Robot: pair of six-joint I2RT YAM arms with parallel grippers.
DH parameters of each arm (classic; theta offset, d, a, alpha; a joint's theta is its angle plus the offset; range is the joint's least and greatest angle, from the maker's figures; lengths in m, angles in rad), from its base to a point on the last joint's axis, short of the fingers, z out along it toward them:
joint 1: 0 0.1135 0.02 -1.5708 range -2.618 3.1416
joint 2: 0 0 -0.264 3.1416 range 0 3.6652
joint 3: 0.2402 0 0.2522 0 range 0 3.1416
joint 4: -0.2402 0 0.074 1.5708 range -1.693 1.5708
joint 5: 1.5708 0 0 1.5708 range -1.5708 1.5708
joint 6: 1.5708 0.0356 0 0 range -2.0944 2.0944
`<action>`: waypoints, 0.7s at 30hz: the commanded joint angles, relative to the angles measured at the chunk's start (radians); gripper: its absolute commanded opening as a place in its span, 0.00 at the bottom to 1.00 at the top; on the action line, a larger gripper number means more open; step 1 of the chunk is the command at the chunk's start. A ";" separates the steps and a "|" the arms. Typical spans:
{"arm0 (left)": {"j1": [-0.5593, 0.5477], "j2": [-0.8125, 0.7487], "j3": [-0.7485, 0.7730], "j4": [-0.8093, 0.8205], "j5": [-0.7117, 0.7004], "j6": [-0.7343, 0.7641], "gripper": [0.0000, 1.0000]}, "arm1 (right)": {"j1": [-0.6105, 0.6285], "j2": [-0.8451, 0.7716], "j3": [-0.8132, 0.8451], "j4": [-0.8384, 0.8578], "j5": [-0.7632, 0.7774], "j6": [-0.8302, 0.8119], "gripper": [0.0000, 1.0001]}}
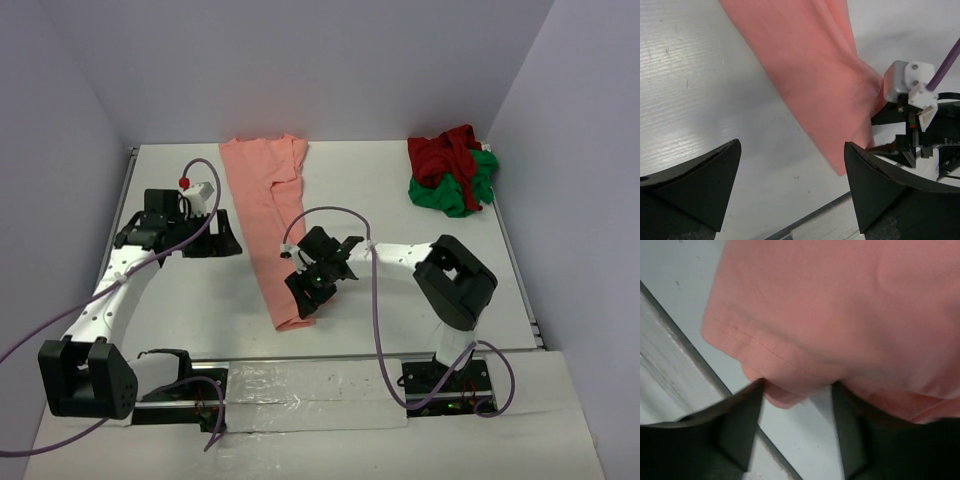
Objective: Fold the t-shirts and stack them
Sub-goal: Fold the tshirt
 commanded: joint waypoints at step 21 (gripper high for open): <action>-0.131 0.350 0.191 -0.267 0.320 0.227 0.75 | -0.015 0.061 0.087 -0.040 0.085 -0.014 0.00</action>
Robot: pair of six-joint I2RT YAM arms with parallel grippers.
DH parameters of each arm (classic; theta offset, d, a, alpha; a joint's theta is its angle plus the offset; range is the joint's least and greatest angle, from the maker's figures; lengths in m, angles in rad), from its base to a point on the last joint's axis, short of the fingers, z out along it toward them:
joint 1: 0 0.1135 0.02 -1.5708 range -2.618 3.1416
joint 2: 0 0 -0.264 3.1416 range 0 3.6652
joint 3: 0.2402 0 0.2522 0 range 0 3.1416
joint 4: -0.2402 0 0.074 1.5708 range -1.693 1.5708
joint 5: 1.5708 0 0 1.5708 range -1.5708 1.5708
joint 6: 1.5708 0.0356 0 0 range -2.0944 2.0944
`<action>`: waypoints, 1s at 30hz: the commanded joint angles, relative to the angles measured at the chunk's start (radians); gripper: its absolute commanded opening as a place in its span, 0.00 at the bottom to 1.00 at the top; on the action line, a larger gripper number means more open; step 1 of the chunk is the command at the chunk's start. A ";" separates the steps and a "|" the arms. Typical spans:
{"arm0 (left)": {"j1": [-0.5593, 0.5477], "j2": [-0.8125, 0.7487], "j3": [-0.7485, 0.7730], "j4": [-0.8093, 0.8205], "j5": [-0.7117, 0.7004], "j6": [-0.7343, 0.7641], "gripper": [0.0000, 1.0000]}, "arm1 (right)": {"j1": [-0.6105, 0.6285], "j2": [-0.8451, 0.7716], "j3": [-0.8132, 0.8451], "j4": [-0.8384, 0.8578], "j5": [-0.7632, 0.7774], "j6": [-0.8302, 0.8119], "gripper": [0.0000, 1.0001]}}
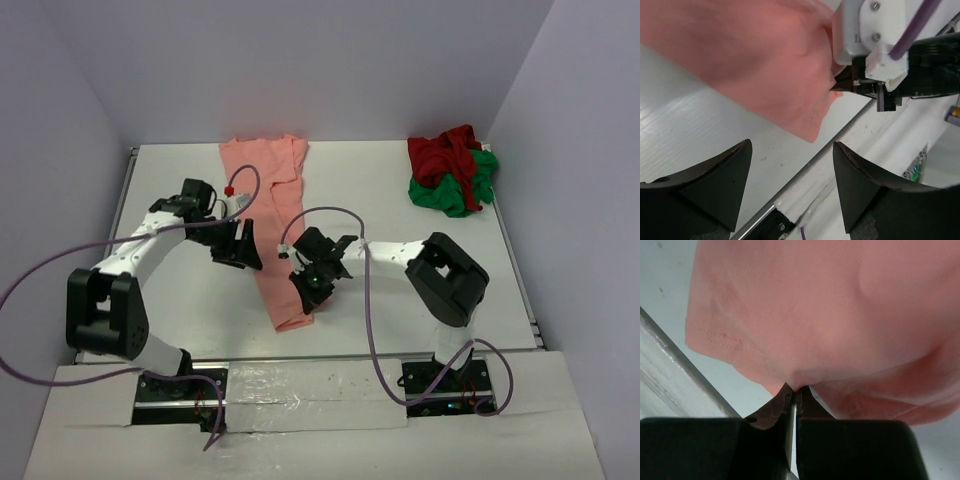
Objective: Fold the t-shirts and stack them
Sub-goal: Fold the tshirt
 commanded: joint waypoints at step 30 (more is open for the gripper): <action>-0.146 0.239 0.316 -0.190 -0.146 0.054 0.67 | -0.209 0.034 0.500 -0.064 0.046 -0.105 0.00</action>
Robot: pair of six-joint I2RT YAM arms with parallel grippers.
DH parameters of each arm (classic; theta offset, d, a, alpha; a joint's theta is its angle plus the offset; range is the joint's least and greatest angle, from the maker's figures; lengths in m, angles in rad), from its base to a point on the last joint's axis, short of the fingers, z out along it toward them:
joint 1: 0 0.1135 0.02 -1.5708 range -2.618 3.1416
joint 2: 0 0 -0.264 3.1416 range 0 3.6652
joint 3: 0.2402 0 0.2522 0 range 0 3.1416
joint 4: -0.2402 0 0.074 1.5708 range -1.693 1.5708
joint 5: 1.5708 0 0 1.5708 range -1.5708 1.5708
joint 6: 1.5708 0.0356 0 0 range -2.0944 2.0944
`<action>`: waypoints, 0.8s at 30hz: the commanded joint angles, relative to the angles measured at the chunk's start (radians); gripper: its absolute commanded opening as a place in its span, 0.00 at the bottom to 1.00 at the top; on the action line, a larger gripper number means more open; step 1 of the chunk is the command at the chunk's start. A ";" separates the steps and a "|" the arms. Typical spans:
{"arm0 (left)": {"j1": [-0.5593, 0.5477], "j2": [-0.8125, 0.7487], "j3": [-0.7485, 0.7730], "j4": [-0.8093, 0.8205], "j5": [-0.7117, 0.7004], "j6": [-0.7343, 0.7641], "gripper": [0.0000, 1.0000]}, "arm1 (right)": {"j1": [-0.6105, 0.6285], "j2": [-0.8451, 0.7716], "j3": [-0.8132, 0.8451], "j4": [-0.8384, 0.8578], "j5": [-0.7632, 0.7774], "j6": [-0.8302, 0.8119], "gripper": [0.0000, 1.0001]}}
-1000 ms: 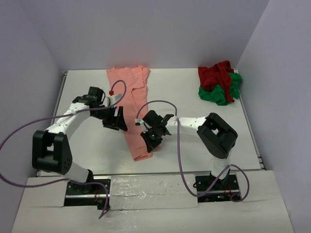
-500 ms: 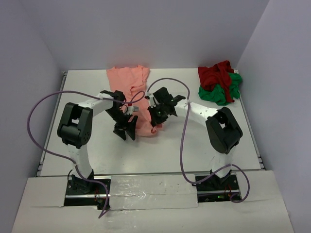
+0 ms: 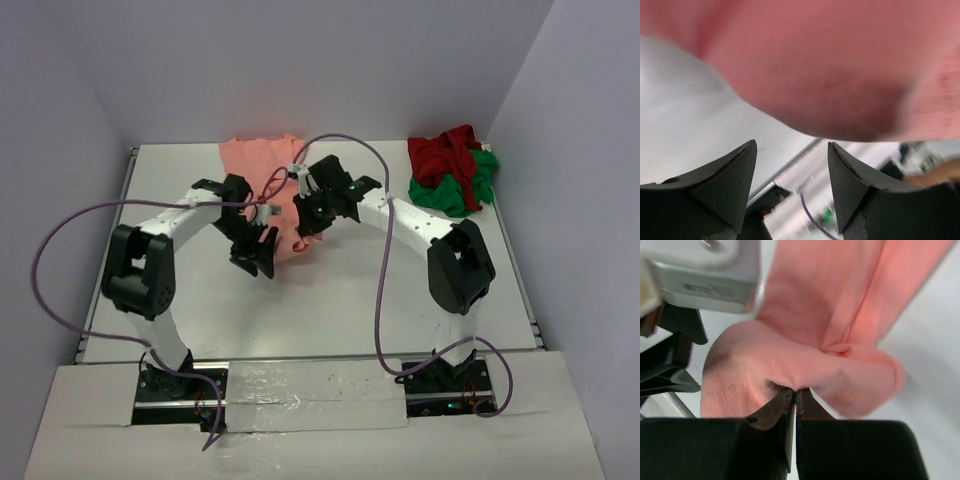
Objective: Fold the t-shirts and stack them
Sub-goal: Fold the tshirt
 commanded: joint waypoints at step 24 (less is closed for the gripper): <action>0.211 -0.705 0.036 0.196 0.082 -0.042 0.75 | 0.017 0.455 0.538 0.080 0.144 -0.027 0.00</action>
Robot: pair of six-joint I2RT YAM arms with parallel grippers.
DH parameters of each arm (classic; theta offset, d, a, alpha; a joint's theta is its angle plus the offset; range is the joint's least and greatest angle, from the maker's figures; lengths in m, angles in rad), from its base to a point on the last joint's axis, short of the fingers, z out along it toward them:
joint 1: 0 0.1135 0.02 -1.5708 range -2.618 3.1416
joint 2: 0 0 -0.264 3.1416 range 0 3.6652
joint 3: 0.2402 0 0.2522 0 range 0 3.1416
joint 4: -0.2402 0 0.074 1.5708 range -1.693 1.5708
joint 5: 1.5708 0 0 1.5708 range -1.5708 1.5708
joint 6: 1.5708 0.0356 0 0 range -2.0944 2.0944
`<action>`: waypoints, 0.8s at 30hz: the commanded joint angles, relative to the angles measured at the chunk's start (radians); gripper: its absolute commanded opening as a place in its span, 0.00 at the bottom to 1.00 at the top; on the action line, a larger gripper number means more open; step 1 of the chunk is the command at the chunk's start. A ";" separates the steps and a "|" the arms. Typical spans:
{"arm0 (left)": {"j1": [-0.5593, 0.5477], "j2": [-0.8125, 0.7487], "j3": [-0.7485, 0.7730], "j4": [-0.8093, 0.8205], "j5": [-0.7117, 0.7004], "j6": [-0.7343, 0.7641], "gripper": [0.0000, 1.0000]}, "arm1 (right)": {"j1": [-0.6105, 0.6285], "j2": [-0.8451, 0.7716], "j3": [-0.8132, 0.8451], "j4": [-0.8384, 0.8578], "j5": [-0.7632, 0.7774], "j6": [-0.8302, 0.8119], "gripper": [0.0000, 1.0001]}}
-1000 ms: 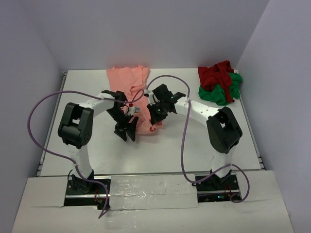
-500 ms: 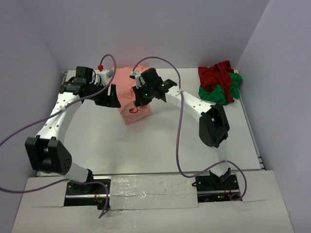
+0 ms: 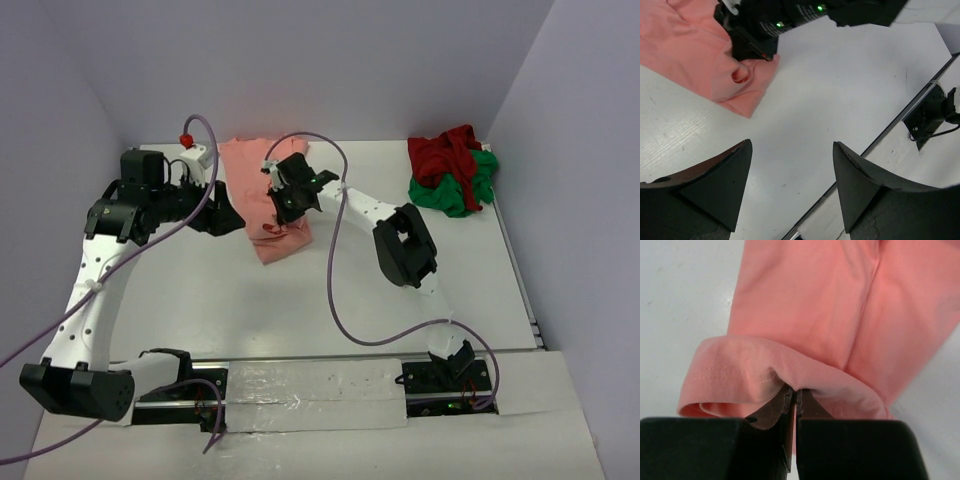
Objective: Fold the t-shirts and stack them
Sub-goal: Fold the tshirt
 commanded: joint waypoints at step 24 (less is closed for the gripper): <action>0.010 -0.176 -0.170 0.055 0.138 -0.048 0.78 | -0.025 0.113 0.252 0.187 0.132 0.009 1.00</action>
